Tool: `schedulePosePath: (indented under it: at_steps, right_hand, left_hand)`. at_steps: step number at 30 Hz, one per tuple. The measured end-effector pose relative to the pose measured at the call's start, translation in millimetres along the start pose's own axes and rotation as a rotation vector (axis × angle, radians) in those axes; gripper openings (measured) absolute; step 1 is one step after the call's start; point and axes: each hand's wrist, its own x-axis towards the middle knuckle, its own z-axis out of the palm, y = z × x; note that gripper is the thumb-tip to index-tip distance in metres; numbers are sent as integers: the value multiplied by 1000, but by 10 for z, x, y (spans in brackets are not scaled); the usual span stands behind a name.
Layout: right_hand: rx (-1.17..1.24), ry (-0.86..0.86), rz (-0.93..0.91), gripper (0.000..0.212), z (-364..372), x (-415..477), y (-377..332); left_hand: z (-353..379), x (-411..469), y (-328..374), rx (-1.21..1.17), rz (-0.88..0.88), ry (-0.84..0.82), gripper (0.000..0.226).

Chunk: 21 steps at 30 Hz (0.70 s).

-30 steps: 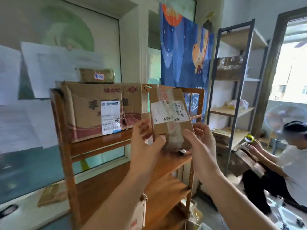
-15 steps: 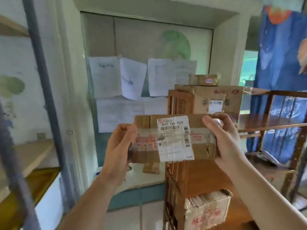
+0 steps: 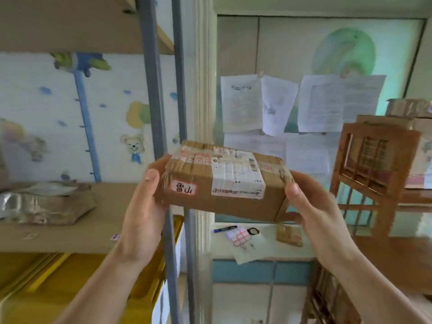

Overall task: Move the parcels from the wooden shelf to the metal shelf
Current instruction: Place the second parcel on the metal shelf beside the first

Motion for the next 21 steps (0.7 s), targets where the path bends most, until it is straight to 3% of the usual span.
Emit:
schedulePosePath:
  at_steps: [8, 16, 18, 21]
  right_hand:
    - [41, -145, 111, 54, 1159, 49, 16]
    - [77, -225, 199, 56, 2273, -25, 161]
    - [50, -215, 244, 52, 2568, 29, 301]
    - [-70, -169, 281, 35, 2970, 107, 586]
  left_hand:
    - [-889, -426, 430, 487, 107, 357, 27]
    - [-1873, -519, 471, 715, 55, 455, 23]
    - [-2180, -413, 358, 756, -22, 448, 19]
    - [-2588, -249, 114, 588, -263, 415, 26]
